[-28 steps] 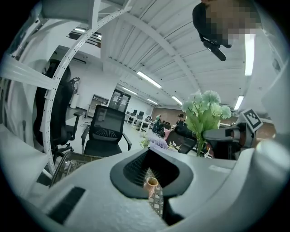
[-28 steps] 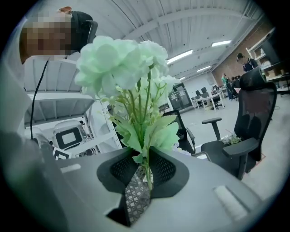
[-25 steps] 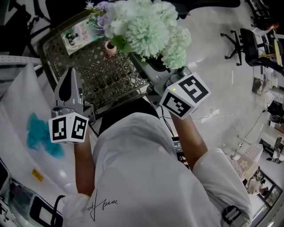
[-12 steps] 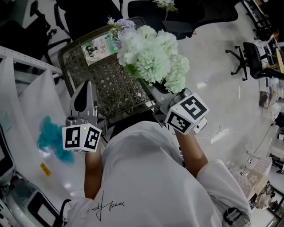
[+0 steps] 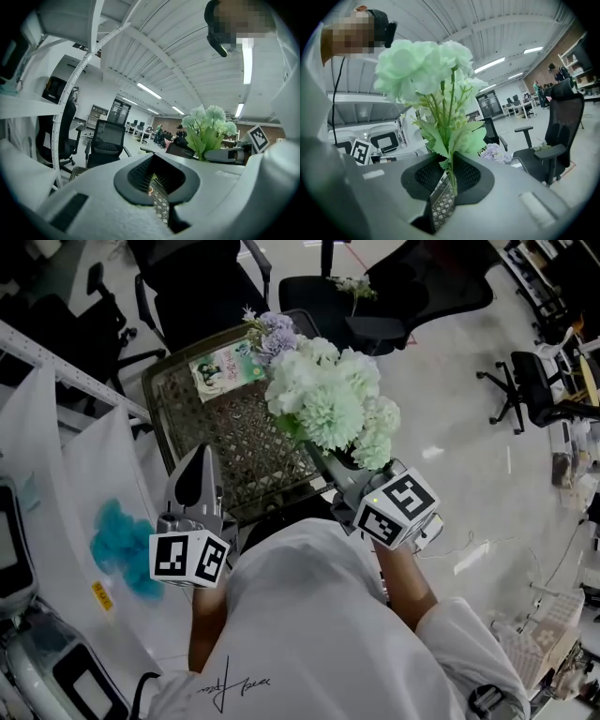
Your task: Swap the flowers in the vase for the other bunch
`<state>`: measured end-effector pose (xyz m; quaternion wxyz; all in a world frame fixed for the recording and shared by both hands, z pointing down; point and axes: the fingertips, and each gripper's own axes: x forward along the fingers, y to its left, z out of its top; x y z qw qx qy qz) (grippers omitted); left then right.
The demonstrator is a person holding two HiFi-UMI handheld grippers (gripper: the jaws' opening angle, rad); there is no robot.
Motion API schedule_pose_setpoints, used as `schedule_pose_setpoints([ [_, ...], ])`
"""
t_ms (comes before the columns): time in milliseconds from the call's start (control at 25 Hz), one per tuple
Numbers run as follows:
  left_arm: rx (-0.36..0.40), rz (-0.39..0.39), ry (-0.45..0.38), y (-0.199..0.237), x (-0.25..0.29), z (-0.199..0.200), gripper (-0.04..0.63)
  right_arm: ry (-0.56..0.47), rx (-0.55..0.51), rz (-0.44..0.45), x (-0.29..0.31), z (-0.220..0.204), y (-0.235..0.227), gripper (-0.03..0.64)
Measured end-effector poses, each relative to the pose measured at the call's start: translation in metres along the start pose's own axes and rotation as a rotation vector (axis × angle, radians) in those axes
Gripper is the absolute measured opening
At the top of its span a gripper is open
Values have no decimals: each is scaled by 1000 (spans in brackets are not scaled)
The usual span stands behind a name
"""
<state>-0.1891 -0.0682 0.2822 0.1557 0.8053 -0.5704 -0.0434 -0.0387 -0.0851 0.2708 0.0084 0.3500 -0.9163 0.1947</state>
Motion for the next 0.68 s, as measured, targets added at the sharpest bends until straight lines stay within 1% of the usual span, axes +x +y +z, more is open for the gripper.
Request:
schedule_pose_setpoints([
  [120, 27, 10, 1, -4, -8, 6, -2, -2, 4, -6, -5, 2, 3, 60],
  [320, 44, 39, 8, -9, -24, 3, -2, -6, 2, -3, -19, 1, 12, 60],
  [400, 43, 48, 11, -7, -28, 4, -2, -5, 1, 1, -18, 3, 15, 58],
  [680, 33, 39, 29, -1, -30, 9, -2, 8, 14, 4, -11, 7, 20, 58],
])
